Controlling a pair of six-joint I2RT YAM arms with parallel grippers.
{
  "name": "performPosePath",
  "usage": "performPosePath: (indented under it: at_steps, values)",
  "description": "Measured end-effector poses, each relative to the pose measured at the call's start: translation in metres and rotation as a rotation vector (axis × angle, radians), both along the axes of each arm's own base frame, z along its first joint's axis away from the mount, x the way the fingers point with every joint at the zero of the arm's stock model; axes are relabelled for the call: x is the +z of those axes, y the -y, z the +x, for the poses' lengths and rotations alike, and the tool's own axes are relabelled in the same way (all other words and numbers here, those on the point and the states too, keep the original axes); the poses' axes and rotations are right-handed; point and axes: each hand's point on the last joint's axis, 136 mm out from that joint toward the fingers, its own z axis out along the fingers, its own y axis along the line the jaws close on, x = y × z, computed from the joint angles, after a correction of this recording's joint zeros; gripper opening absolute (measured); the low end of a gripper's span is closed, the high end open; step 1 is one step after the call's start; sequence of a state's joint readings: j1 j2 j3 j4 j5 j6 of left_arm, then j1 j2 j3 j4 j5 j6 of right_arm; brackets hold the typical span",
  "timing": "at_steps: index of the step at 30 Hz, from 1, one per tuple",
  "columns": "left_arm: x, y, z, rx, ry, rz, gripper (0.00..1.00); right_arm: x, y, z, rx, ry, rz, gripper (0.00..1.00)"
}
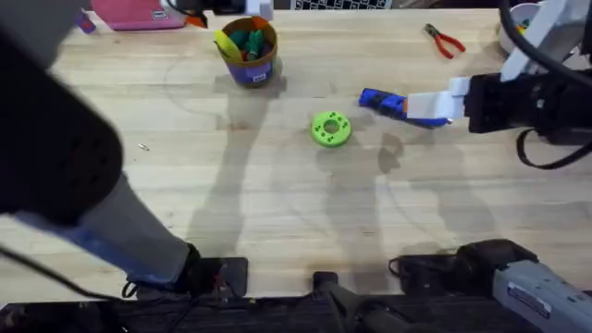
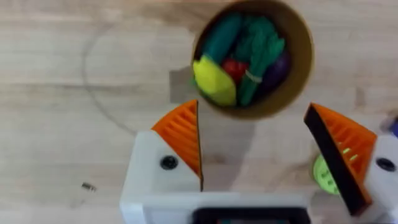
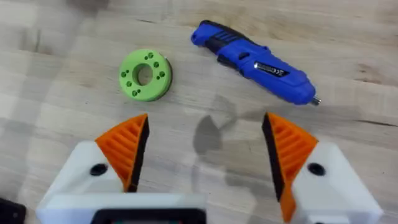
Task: Pick up the gripper from the table and insert it into the empty holder that is missing its gripper. Then pick up a screw, insert it into the mounting hole, and use the screwdriver to tighten it. Finally, clean up the table by picking up the vegetable and placing it into the bucket.
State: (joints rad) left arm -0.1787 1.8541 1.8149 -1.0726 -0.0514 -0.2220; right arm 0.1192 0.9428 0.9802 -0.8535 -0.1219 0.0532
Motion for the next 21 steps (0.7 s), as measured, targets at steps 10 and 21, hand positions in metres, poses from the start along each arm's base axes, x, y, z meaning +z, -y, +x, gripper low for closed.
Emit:
performPosePath:
  at_steps: [10,21]
  values:
    - [0.036,-0.017,-0.085,0.006,-0.002,0.033,0.985,-0.002,0.0,-0.003,0.0,-0.014,-0.002,0.994]
    - [0.002,-0.001,-0.193,-0.135,-0.075,0.058,0.987,-0.009,0.001,-0.012,0.0,-0.059,-0.007,0.994]
